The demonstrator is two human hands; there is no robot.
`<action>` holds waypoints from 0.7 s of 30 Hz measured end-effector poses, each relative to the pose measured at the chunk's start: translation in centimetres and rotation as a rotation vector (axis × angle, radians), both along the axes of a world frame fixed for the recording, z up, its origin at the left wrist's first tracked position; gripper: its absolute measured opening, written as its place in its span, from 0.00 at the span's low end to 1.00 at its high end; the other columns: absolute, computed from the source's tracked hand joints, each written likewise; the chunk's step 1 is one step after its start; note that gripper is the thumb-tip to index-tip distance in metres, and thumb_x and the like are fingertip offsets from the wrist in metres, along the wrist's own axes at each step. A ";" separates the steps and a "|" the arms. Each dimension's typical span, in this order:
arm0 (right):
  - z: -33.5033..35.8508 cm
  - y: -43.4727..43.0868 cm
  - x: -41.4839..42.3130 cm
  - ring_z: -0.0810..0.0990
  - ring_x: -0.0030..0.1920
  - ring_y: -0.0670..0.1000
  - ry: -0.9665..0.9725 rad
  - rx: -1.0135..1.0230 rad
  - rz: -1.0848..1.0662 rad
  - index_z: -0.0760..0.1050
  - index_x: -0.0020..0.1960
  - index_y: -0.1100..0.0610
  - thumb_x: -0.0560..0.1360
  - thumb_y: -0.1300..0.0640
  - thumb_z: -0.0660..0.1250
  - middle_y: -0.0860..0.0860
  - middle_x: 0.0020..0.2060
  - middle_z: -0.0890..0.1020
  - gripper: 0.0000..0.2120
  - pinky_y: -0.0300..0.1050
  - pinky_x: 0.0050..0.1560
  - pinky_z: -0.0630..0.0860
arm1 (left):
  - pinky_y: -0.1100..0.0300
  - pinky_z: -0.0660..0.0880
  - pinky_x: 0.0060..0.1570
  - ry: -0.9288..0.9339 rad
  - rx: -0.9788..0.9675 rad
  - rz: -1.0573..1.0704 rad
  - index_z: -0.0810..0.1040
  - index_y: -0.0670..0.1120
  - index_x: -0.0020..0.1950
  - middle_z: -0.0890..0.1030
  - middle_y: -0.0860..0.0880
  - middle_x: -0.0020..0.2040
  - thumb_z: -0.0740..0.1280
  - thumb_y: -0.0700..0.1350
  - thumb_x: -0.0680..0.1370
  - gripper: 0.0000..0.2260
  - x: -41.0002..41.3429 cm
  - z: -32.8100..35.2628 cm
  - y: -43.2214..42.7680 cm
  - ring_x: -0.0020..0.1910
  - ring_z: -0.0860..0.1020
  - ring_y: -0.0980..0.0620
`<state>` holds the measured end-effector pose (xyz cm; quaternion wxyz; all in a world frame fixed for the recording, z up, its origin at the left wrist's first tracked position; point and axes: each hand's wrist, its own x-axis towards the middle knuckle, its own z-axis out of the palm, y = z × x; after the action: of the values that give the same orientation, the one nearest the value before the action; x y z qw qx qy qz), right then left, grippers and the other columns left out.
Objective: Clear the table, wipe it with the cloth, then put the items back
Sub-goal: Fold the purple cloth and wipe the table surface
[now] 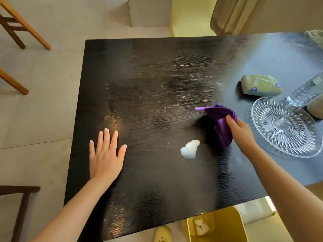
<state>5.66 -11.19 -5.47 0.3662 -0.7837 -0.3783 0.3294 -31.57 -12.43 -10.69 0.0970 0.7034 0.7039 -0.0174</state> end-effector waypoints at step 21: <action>-4.5 -2.6 0.0 0.50 0.77 0.58 -0.777 -0.157 0.557 0.57 0.75 0.46 0.69 0.29 0.47 0.54 0.77 0.54 0.39 0.59 0.74 0.49 | 0.46 0.44 0.75 0.094 0.004 -0.012 0.47 0.48 0.77 0.48 0.44 0.79 0.34 0.62 0.73 0.35 0.3 -0.1 -1.4 0.78 0.45 0.46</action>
<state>5.64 -13.74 -9.98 0.0353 -0.7431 -0.6564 0.1253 -31.31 -13.79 -10.84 0.0623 0.7064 0.7033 -0.0494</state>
